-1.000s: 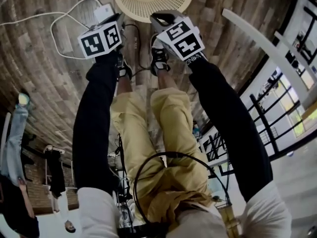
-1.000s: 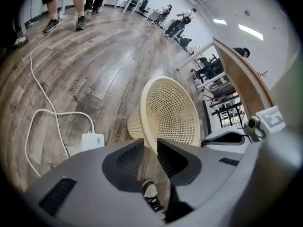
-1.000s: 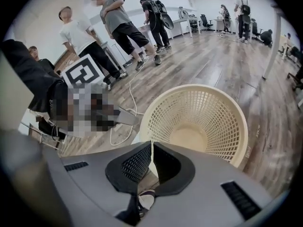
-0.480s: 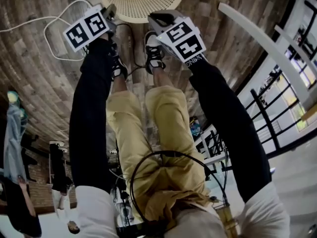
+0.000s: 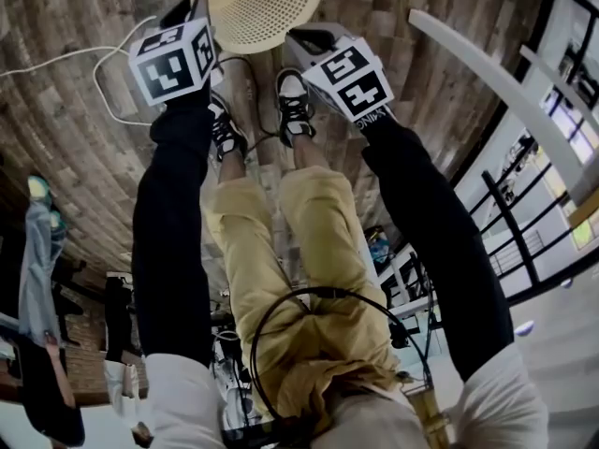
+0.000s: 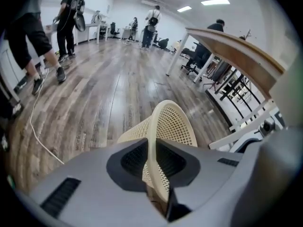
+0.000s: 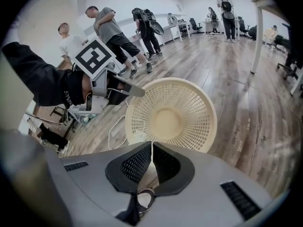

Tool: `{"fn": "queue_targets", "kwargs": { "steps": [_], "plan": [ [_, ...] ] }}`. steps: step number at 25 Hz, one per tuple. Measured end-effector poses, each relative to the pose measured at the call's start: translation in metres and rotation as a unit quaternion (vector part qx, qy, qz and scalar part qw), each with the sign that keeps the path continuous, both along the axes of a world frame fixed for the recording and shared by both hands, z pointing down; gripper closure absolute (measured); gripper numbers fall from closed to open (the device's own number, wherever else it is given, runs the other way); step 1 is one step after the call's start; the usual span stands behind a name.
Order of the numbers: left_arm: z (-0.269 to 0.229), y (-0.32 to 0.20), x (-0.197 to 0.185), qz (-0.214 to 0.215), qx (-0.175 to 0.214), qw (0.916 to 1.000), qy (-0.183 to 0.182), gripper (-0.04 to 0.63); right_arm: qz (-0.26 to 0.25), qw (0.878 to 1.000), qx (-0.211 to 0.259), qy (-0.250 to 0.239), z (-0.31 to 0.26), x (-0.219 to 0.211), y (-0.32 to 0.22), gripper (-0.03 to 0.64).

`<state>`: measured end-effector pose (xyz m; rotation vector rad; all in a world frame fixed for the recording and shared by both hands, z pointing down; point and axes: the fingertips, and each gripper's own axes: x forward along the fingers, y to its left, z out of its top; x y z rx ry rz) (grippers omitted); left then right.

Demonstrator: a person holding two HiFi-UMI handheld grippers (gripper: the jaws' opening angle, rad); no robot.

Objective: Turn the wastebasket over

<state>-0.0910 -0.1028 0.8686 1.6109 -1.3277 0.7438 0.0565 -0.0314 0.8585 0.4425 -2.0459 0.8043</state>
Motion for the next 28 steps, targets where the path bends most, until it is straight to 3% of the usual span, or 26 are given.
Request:
{"fn": "queue_targets", "kwargs": {
  "steps": [3, 7, 15, 20, 25, 28],
  "plan": [
    [-0.006, -0.004, 0.002, 0.067, 0.022, 0.9946, -0.075, 0.543, 0.005, 1.0, 0.0, -0.005, 0.0, 0.001, -0.003, 0.592],
    [-0.001, 0.007, 0.022, 0.165, 0.049, 0.9751, -0.14, 0.543, 0.006, 1.0, -0.009, 0.001, 0.006, 0.006, 0.006, 0.592],
    [0.018, 0.052, 0.095, 0.318, 0.055, 0.9379, -0.128, 0.545, 0.009, 1.0, -0.024, 0.013, 0.018, 0.016, 0.02, 0.592],
    [0.046, 0.083, 0.106, 0.39, 0.025, 0.9085, -0.148, 0.545, 0.015, 0.999, -0.028, 0.02, 0.025, 0.022, 0.021, 0.592],
    [0.066, 0.109, 0.096, 0.417, -0.013, 0.8973, -0.144, 0.54, 0.021, 0.999, -0.035, 0.025, 0.03, 0.029, 0.024, 0.592],
    [0.068, 0.118, 0.092, 0.424, -0.015, 0.8942, -0.142, 0.538, 0.026, 0.998, -0.043, 0.023, 0.031, 0.026, 0.03, 0.592]
  ]
}}
